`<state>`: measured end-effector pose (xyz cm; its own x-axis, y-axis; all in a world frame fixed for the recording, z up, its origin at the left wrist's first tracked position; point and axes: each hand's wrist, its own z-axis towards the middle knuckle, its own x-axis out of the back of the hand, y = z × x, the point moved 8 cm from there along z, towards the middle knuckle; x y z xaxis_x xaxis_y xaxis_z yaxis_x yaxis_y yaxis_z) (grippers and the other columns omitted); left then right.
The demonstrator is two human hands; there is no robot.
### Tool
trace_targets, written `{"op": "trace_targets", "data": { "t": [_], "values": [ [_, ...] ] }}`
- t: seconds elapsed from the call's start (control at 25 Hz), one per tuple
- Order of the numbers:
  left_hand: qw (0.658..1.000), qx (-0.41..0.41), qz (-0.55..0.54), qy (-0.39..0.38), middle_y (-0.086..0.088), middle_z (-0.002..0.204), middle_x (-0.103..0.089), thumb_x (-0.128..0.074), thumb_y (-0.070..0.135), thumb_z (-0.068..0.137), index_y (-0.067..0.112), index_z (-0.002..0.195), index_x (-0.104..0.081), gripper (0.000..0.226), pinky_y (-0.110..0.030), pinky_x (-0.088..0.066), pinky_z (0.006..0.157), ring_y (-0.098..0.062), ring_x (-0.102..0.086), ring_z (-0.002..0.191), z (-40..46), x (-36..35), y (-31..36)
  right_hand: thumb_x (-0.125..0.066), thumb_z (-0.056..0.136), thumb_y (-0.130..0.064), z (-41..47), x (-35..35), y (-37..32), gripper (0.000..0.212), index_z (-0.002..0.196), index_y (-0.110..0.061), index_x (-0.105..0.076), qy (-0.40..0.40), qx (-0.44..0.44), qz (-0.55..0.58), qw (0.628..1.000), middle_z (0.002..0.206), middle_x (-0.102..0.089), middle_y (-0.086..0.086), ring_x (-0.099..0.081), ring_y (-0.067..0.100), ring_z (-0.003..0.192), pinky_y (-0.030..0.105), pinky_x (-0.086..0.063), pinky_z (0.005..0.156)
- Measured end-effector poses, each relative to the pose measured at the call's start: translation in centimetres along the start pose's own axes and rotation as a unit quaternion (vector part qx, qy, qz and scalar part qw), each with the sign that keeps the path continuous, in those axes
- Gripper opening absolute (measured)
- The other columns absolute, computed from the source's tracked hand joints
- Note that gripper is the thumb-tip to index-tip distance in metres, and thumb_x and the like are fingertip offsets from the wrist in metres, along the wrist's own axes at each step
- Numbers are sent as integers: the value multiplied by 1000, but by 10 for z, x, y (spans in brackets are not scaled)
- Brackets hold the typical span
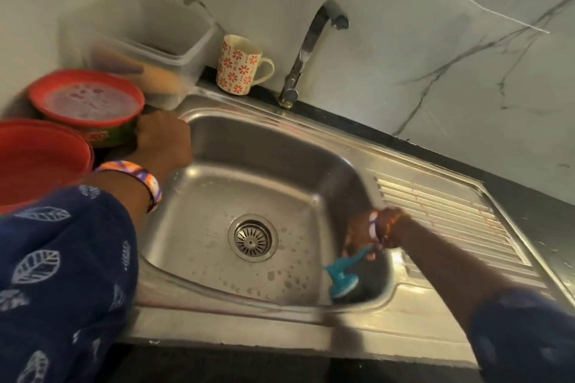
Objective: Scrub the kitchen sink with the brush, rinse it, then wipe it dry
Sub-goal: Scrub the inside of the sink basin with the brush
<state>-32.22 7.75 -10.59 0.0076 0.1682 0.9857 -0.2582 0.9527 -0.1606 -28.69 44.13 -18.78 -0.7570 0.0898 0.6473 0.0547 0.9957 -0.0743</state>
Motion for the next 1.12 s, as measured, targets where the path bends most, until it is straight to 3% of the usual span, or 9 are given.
{"op": "trace_targets", "data": {
  "t": [0.12,0.24,0.32,0.36,0.52,0.64,0.72,0.92,1.12],
  "values": [
    [993,-4,-107,-50,-13,119,-60,-61,40,86,9,119,-58,46,-34,-44,84,-30,-56,111,-3,3,-14,-53,90,-27,-11,-37,-14,23,109,-18,-65,0,-12,41,999,89,-67,8,-64,17,71,20,-51,64],
    [967,-62,-214,-120,-12,104,-63,-59,41,89,1,112,-61,47,-30,-39,75,-25,-59,94,-17,24,-12,-54,90,-34,-17,-56,-66,21,90,-17,-66,-44,61,-15,997,51,-56,-1,-43,4,31,14,-34,38],
    [962,-96,-229,-115,-13,94,-64,-56,40,91,-1,105,-65,44,-30,-39,72,-22,-58,82,-37,43,-6,-53,90,-35,-15,-66,-101,25,95,-13,-64,-66,104,33,992,55,-54,1,-40,5,29,14,-31,36],
    [964,-94,-230,-90,-13,97,-65,-56,40,91,2,103,-67,41,-31,-42,75,-24,-60,89,-45,52,-11,-53,92,-34,-16,-70,-123,27,99,-10,-62,-71,127,87,986,57,-53,3,-39,5,28,14,-29,35],
    [982,15,-186,44,-12,128,-57,-51,37,92,15,126,-56,41,-32,-43,95,-29,-52,118,-77,78,-73,-51,96,-22,-50,-39,-214,24,112,-7,-62,-64,253,309,914,47,-44,3,-28,3,22,8,-20,29],
    [977,102,-186,40,-17,127,-56,-51,36,91,16,128,-50,42,-35,-45,91,-34,-54,115,-103,67,-123,-50,96,-21,-98,36,-249,13,95,-17,-62,-26,335,404,851,50,-41,3,-26,2,23,6,-17,28],
    [978,73,-195,7,-14,127,-55,-50,43,88,12,125,-50,48,-33,-45,88,-32,-55,112,-111,53,-127,-48,97,-22,-114,79,-270,13,90,-20,-59,9,378,442,814,54,-41,3,-26,1,25,4,-18,31],
    [991,-3,-135,-5,-18,139,-42,-45,44,94,5,132,-43,55,-35,-33,107,-30,-38,130,-97,32,-101,-47,96,-12,-96,94,-358,28,119,-12,-63,149,465,294,821,56,-42,0,-31,0,24,8,-21,30],
    [995,23,-97,-13,-13,137,-46,-38,42,97,6,133,-44,51,-36,-31,107,-27,-41,128,-87,28,-97,-57,89,-17,-41,84,-385,30,112,-2,-67,201,431,213,854,56,-43,-4,-35,10,49,20,-28,48]
  ]
}}
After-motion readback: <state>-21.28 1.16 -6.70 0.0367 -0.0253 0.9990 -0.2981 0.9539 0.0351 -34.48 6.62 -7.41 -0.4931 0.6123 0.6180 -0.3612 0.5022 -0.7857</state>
